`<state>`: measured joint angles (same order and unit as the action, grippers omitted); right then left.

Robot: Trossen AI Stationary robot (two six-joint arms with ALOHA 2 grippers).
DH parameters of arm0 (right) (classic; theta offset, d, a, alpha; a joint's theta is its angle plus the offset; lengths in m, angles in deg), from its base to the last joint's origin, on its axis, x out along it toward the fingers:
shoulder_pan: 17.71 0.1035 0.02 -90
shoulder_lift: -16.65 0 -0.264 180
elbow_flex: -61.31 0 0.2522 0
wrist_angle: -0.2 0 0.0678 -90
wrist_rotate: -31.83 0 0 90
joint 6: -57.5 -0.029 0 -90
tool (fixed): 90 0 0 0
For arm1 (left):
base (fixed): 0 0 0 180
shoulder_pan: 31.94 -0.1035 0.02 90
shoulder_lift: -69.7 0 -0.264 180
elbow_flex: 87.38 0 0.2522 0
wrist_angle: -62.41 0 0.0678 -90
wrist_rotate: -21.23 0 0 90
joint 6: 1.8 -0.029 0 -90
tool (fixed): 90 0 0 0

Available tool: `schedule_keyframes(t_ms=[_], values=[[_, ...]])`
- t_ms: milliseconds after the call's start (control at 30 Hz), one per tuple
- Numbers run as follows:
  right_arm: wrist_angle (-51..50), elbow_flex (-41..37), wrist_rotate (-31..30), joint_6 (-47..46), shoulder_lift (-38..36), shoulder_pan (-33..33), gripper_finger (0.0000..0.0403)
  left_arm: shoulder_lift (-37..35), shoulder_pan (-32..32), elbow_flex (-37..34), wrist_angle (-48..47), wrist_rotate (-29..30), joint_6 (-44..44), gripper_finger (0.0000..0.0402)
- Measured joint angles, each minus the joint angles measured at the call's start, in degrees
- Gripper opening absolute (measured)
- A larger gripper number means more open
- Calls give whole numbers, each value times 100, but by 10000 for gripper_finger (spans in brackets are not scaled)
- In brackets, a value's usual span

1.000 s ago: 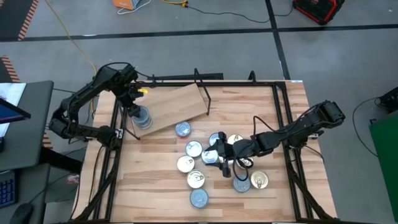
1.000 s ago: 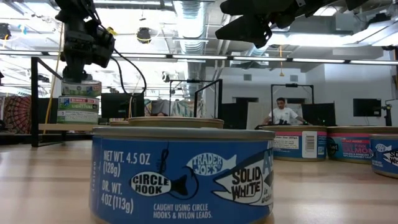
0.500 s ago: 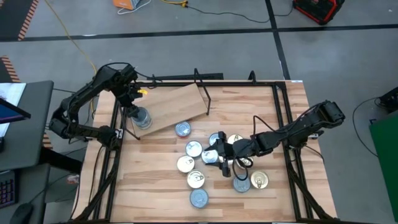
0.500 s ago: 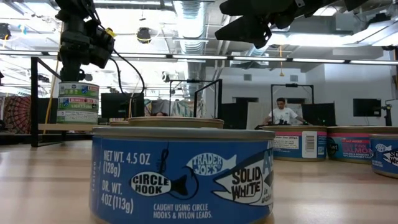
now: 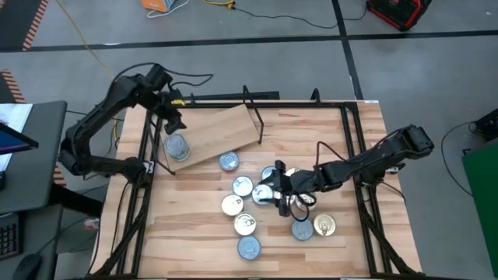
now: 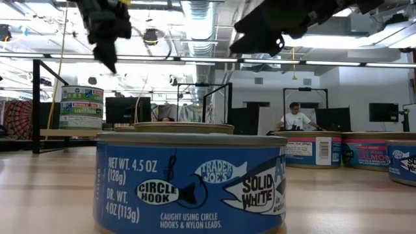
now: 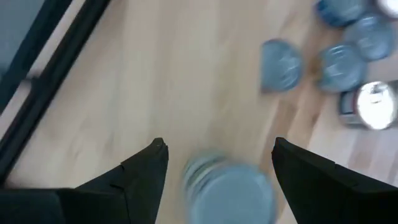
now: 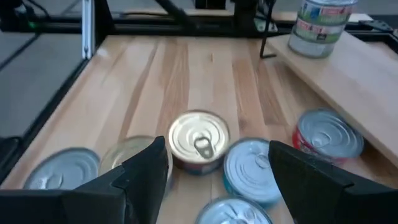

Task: Stack canned seafood by type on shelf
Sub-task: Put the blue pink tuna can on the shelf

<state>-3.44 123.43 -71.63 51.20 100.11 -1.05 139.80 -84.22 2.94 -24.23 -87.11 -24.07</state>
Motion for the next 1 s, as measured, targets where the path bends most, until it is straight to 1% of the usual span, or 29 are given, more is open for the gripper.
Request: schedule_keyframes(t_ms=[100, 167, 300, 433, 533, 700, 833, 1000], values=[[-91, 2, 4, -62, -200, -2, 301, -138, 671, 0, 423, -54, 262, 277], [-111, 7, 4, -61, -223, -2, 301, -221, 1215, 0, 729, 98, 545, 277], [-455, 4, 4, -168, -167, -4, 301, -321, 2508, 0, 1249, 969, 1134, 269], [-1078, 0, -4, -393, -250, 27, 301, -293, 3813, 0, 1516, 1880, 1695, 255], [-1399, 0, -184, -514, -429, 109, 301, -206, 4668, 0, 1592, 2351, 2147, 249], [-2098, 2, -295, -727, -771, 126, 301, 28, 5803, -57, 1649, 3012, 2828, 247], [-2182, -221, -341, -790, -965, -26, 301, 39, 6475, -675, 2387, 3325, 3132, 247], [-2236, -795, -172, -1109, -1327, -332, 301, 44, 7013, -1643, 3512, 3393, 3710, 246]])
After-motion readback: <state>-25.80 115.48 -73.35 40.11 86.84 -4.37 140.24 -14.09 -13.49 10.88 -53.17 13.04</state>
